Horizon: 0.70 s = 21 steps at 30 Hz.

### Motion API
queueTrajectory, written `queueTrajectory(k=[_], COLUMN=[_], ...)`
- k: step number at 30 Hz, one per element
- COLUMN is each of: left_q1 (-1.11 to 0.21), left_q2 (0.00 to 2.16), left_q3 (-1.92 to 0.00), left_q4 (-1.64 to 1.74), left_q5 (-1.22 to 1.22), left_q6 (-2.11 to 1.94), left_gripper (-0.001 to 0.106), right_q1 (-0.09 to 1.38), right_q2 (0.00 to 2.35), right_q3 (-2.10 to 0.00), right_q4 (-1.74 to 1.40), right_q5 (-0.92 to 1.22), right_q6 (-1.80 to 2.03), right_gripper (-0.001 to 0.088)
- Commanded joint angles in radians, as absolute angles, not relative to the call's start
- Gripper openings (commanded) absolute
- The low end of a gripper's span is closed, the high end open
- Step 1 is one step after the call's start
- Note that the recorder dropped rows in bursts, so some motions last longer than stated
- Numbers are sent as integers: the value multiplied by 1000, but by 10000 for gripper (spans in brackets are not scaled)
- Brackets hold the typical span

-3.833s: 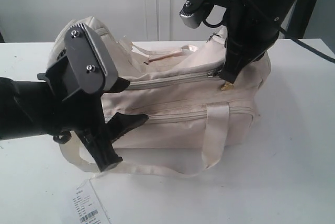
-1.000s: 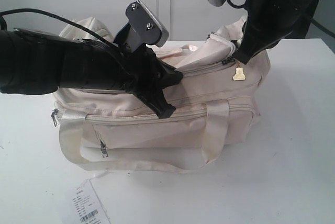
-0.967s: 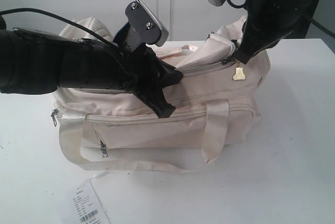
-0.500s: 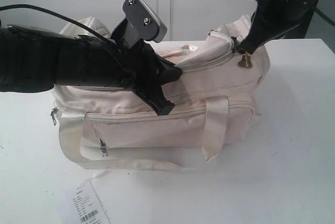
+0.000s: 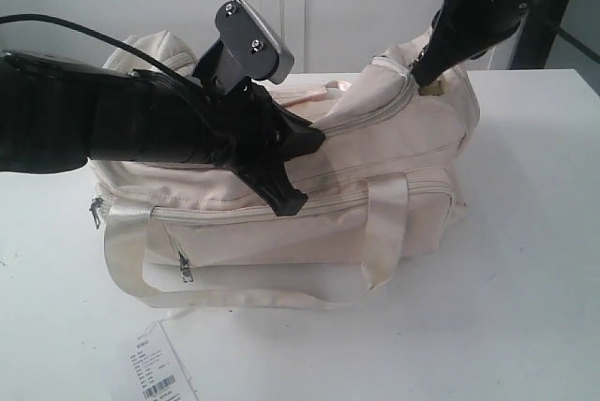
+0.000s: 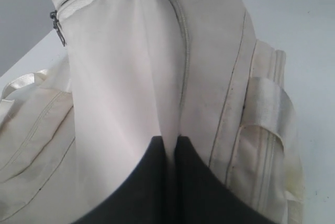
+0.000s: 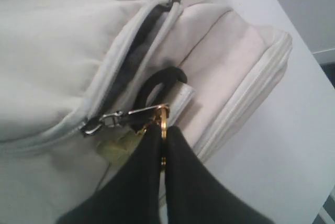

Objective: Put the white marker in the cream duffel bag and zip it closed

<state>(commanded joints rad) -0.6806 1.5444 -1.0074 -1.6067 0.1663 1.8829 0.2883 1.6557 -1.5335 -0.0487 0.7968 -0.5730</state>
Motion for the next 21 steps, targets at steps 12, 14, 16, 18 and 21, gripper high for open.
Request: queueTrajectory(k=[12, 14, 16, 18, 21], left_q1=[-681, -681, -681, -681, -681], left_q2=[1544, 1544, 1544, 1544, 1544], left_q3=[-1007, -1007, -1007, -1007, -1007], left_q4=[-1584, -1584, -1584, -1566, -1562], left_q5=[176, 181, 188, 213, 217], left_q6=[1885, 1885, 1885, 1885, 1885], left_gripper=[6, 6, 6, 6, 6], right_q1=[288, 288, 288, 288, 288], right_q2=[1669, 1684, 1712, 1730, 1745], right_q3=[-1534, -1534, -1534, -1534, -1534], right_q4=[-49, -49, -49, -49, -49], right_q5=[700, 690, 650, 630, 597], right_q6=[-575, -582, -582, -582, -582], right_gripper=[0, 0, 0, 0, 0])
